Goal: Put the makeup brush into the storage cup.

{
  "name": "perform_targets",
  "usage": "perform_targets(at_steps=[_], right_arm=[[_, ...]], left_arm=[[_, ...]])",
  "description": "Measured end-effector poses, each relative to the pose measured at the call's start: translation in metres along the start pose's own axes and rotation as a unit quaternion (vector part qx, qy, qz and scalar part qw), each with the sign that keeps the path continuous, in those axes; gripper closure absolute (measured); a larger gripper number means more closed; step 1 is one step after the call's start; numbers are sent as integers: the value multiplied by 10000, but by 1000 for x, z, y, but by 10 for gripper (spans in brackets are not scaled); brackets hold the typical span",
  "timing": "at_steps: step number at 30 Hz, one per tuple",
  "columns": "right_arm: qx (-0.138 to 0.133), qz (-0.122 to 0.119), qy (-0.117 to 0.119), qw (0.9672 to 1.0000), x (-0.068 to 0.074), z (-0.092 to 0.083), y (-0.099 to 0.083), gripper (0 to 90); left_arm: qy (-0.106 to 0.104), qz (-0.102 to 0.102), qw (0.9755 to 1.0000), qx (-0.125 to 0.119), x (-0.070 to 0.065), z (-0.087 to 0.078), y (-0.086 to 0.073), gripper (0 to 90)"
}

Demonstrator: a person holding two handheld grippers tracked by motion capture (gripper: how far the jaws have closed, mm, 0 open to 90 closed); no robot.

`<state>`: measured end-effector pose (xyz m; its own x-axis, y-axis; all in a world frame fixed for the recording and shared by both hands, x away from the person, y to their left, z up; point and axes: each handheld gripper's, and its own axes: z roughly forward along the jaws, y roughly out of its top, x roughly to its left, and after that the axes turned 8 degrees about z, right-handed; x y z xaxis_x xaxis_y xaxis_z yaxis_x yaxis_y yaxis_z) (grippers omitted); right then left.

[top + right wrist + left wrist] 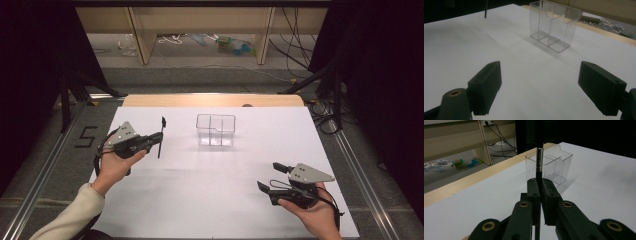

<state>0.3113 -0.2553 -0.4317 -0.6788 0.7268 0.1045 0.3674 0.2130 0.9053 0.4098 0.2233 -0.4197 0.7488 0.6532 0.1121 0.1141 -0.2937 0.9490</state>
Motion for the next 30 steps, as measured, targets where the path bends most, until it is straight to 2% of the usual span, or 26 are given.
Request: perform_targets(at_steps=[10, 16, 25, 30], right_arm=[[-6, 4, 10, 10000, 0, 1, 0, 201], [59, 6, 16, 10000, 0, 0, 0, 201], [-6, -4, 5, 10000, 0, 1, 0, 201], [-7, -6, -4, 10000, 0, 0, 0, 201]], left_arm=[[51, -178, 9994, -295, -8, 0, -2, 857], [57, -365, 9980, -514, -9, 3, -3, 857], [197, -296, 9966, -744, -12, 6, 3, 857], [256, -306, 9962, -770, -14, 8, 9, 857]])
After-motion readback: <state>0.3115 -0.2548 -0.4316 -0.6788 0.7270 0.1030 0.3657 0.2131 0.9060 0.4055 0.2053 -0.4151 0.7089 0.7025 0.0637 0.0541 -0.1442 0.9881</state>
